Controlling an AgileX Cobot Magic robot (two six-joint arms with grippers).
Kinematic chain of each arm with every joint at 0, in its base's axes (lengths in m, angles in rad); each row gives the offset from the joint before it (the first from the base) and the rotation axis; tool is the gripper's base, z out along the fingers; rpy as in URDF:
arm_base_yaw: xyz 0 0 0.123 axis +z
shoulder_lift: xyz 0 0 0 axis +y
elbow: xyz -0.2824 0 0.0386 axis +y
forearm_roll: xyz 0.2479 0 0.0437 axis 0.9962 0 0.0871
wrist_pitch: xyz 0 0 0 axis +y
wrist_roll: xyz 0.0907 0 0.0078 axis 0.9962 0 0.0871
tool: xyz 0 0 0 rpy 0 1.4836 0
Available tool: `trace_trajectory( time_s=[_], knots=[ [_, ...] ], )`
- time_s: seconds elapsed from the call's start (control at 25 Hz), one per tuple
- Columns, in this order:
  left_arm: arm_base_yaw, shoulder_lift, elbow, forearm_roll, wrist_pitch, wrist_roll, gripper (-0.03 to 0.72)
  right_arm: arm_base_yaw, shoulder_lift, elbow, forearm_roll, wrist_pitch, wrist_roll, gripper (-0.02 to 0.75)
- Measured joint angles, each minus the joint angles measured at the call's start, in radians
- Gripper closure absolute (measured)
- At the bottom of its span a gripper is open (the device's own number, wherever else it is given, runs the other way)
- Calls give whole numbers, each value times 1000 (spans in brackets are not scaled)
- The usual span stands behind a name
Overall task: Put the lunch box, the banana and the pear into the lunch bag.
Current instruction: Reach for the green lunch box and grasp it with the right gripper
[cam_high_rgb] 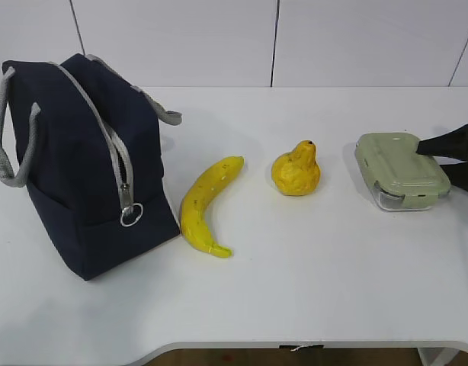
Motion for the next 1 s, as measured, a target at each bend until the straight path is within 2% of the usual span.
trace_trajectory(
  time_s=[0.52, 0.6, 0.76, 1.0],
  knots=[
    [0, 0, 0, 0, 0, 0, 363, 54, -1, 0, -5, -2, 4, 193],
    [0, 0, 0, 0, 0, 0, 363, 57, -1, 0, -9, -2, 4, 216],
    [0, 0, 0, 0, 0, 0, 363, 57, -2, -2, -10, 0, 4, 325],
    [0, 0, 0, 0, 0, 0, 364, 57, -2, -2, -10, 0, 8, 370]
  ],
)
